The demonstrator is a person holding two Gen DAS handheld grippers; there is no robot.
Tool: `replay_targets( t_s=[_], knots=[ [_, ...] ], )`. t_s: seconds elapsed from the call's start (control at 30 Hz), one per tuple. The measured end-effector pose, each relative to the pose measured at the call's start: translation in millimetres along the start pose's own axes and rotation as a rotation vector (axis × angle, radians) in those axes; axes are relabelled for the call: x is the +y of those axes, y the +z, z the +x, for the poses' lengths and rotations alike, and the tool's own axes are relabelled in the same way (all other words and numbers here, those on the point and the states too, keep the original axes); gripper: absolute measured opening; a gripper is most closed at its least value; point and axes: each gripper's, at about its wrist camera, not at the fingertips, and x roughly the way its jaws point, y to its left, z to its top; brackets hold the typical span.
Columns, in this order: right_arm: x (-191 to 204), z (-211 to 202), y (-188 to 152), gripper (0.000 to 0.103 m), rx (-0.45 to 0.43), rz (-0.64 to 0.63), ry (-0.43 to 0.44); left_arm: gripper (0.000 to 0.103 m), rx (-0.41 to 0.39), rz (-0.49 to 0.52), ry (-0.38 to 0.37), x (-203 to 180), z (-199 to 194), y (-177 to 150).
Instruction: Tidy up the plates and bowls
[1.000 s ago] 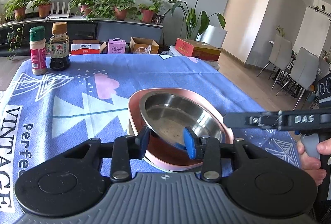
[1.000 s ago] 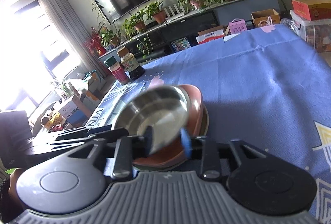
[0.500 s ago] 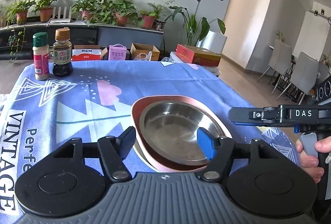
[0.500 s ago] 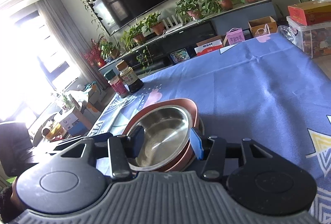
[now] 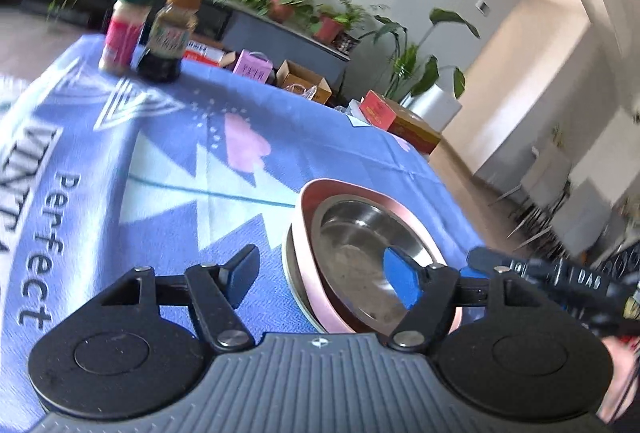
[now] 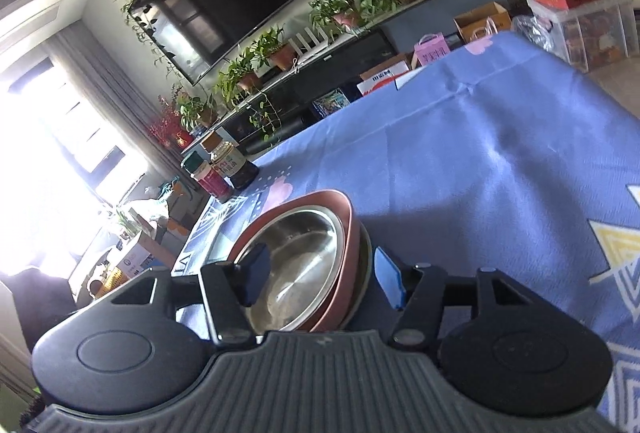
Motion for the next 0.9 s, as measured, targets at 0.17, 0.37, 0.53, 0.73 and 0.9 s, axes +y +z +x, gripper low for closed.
replay_targets(
  t_s=[0.17, 0.37, 0.53, 0.73, 0.9],
  knots=[
    [-6.3, 1.6, -0.2, 0.066, 0.018, 0.046, 0.009, 0.070, 0.016, -0.060, -0.030, 5.8, 3.5, -0.1],
    [-8.9, 4.1, -0.4, 0.066, 0.037, 0.068, 0.013, 0.071, 0.036, -0.084, -0.052, 6.3, 8.1, -1.5],
    [-10.2, 6.7, -2.0, 0.066, 0.047, 0.077, 0.013, 0.071, 0.044, -0.090, -0.058, 7.6, 10.1, -3.5],
    [-14.5, 9.5, -1.7, 0.066, 0.059, 0.107, 0.024, 0.071, 0.049, -0.097, -0.070, 7.7, 13.1, -5.3],
    [-17.3, 9.5, -1.6, 0.066, 0.063, 0.120, 0.016, 0.070, 0.055, -0.096, -0.074, 7.1, 16.0, -6.7]
  ],
)
